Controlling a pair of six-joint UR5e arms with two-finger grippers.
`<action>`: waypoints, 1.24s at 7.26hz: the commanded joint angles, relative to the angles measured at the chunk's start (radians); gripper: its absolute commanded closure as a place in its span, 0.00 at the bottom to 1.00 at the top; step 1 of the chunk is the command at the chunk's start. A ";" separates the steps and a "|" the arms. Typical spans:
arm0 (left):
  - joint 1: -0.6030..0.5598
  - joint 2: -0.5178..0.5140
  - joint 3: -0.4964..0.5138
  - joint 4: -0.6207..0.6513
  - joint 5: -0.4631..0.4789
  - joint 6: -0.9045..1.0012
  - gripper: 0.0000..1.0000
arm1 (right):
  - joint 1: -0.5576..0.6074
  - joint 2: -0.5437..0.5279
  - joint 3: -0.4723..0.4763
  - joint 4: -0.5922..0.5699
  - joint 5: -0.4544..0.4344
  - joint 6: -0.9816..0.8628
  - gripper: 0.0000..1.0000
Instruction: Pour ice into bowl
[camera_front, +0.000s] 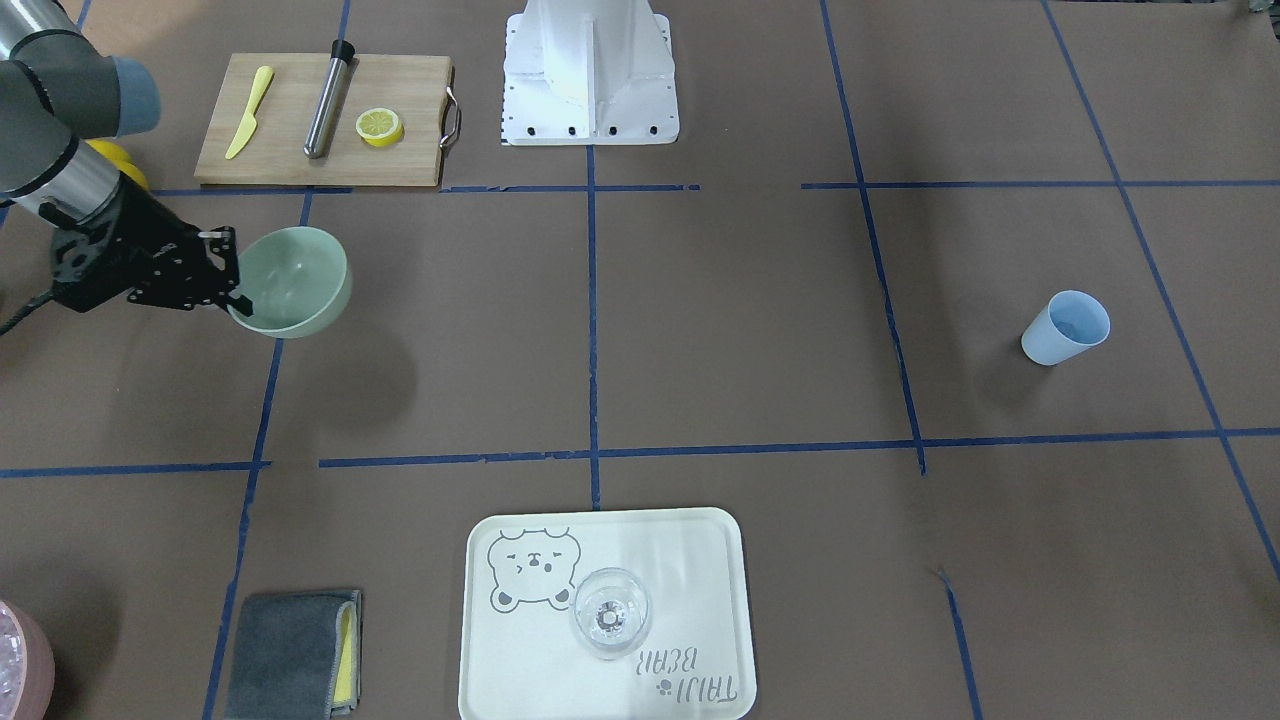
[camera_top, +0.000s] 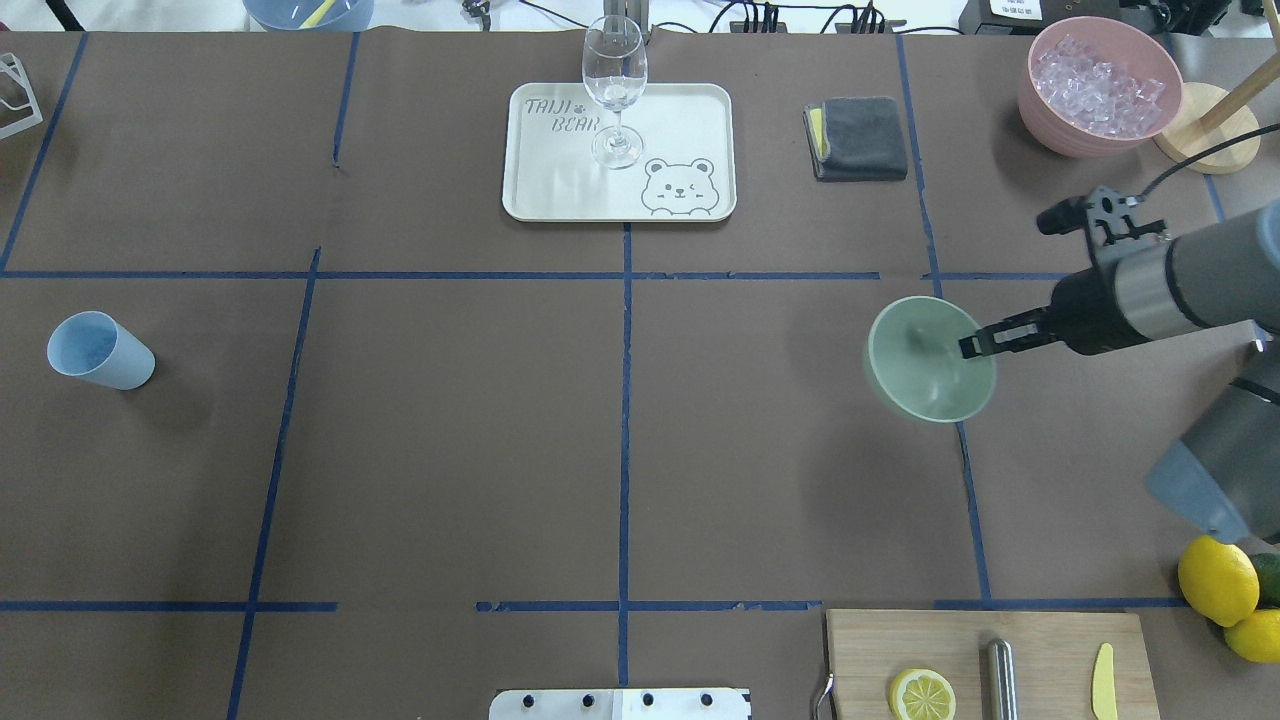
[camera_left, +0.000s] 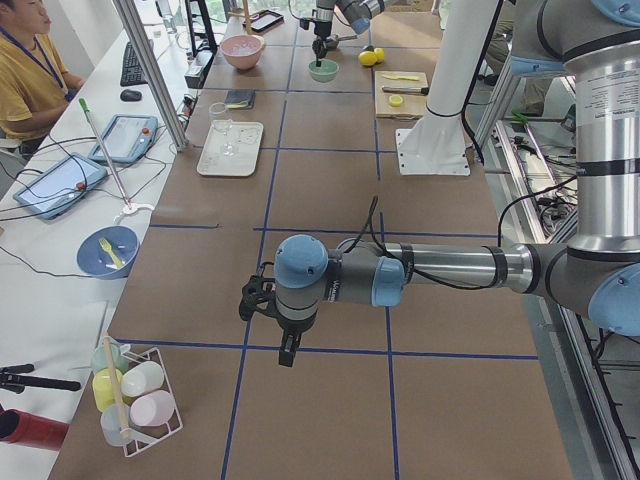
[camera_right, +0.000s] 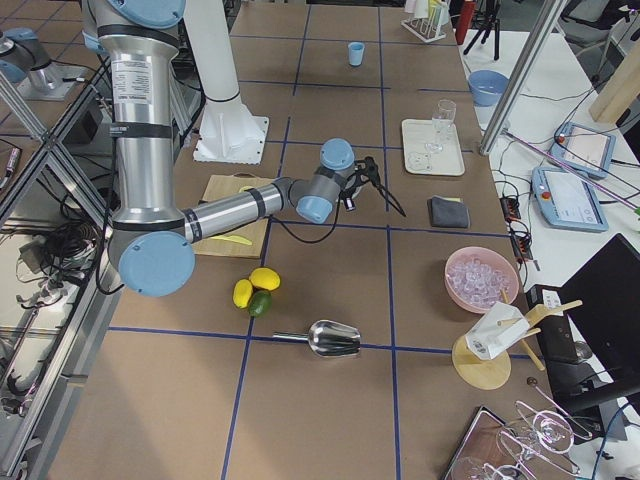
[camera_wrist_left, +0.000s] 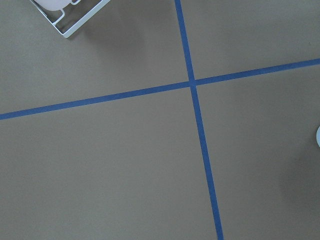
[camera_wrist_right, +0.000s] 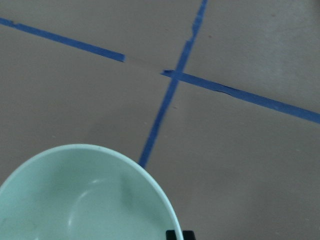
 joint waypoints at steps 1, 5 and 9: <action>0.001 -0.001 -0.003 0.000 -0.002 0.000 0.00 | -0.132 0.232 0.015 -0.193 -0.101 0.158 1.00; 0.001 0.000 -0.006 0.002 -0.022 0.000 0.00 | -0.364 0.713 -0.133 -0.652 -0.365 0.234 1.00; 0.003 0.000 -0.007 0.002 -0.023 0.000 0.00 | -0.432 1.017 -0.598 -0.581 -0.439 0.352 1.00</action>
